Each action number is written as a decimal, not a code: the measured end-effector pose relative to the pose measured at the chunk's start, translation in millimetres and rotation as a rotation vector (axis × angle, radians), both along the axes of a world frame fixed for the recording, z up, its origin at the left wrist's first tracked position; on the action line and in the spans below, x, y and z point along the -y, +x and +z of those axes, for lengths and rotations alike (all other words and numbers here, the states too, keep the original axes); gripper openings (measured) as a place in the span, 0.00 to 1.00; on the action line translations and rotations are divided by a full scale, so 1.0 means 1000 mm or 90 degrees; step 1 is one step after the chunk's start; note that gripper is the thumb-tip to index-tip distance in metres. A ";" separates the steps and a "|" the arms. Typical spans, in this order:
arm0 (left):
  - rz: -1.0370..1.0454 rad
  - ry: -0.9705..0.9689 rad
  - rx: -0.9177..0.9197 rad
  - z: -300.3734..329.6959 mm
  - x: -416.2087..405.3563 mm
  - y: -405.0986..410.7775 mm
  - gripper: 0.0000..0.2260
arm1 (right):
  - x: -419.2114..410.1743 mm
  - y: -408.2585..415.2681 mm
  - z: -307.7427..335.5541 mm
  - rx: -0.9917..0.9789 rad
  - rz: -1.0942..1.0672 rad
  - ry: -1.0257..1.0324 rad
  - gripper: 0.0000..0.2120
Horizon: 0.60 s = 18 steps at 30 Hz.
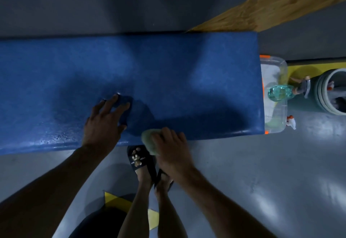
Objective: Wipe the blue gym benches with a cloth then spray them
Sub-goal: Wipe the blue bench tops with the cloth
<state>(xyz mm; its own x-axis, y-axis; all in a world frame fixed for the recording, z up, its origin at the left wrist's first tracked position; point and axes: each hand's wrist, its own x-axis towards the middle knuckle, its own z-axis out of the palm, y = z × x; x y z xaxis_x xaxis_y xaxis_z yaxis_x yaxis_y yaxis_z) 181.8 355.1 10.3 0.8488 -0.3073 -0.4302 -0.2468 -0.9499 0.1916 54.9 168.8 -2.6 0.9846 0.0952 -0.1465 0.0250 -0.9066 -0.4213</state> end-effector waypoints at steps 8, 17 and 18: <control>-0.011 0.032 0.024 -0.005 0.007 -0.008 0.33 | 0.108 -0.056 -0.007 -0.043 -0.359 -0.089 0.20; -0.038 0.057 0.023 -0.005 0.005 -0.008 0.32 | 0.086 -0.037 -0.004 0.098 -0.119 -0.055 0.13; -0.046 0.060 0.023 -0.006 0.004 -0.009 0.32 | 0.110 -0.040 -0.005 0.108 -0.169 -0.061 0.11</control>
